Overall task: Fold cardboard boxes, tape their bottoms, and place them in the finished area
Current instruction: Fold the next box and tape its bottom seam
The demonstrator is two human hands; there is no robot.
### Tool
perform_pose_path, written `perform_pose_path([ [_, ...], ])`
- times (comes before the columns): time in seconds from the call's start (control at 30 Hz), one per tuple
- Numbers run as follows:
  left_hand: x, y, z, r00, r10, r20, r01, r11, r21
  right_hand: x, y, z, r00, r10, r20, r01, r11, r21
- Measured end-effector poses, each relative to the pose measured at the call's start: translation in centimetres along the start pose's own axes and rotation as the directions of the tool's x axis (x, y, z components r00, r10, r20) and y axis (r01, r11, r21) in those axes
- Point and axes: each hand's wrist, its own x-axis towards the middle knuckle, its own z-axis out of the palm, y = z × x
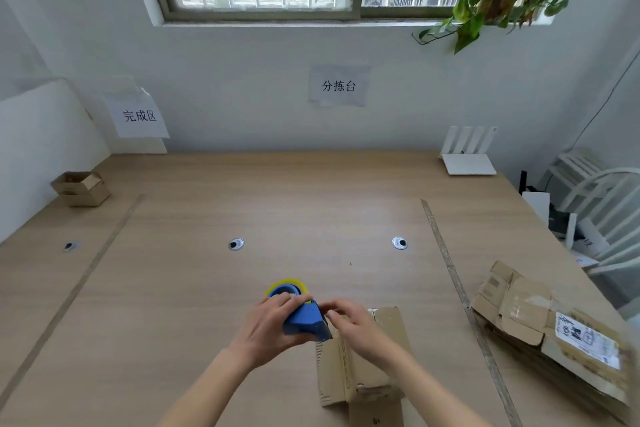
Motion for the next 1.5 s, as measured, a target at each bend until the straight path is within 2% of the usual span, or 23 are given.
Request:
perform_pose_path([
  [0.3, 1.6, 2.2, 0.0, 0.995, 0.081, 0.053, -0.082, 0.997, 0.006, -0.9, 1.1, -2.4, 0.999, 0.003, -0.051, -0.001, 0.999, 0.037],
  [0.5, 2.7, 3.4, 1.1, 0.989, 0.104, 0.107, -0.105, 0.994, 0.007, -1.5, 2.9, -4.0, 0.984, 0.036, -0.175, -0.022, 0.996, 0.082],
  [0.6, 3.2, 4.8, 1.7, 0.981, 0.074, 0.178, -0.077, 0.997, 0.012, -1.8, 3.4, -5.1, 0.961, 0.078, -0.265, -0.045, 0.991, 0.129],
  [0.73, 3.6, 6.4, 2.7, 0.95, 0.025, 0.312, -0.036, 0.999, 0.029, -3.5, 5.1, -6.3, 0.976, 0.126, -0.18, -0.109, 0.989, 0.101],
  [0.87, 1.8, 4.7, 3.2, 0.895, -0.093, 0.435, 0.053, 0.993, 0.104, -7.2, 9.8, -11.2, 0.9, 0.357, -0.25, -0.312, 0.928, 0.201],
  [0.93, 0.5, 3.3, 3.3, 0.864, -0.174, 0.473, 0.124, 0.983, 0.136, -9.1, 11.8, -13.1, 0.877, 0.429, -0.217, -0.396, 0.9, 0.18],
  [1.13, -0.6, 3.9, 4.5, 0.818, -0.255, 0.515, 0.214, 0.967, 0.14, -9.6, 13.6, -12.6, 0.86, 0.457, -0.228, -0.434, 0.889, 0.148],
  [1.5, -0.6, 3.9, 5.7, 0.816, -0.325, 0.478, 0.244, 0.943, 0.225, -7.7, 16.3, -11.7, 0.847, 0.479, -0.229, -0.462, 0.878, 0.128],
])
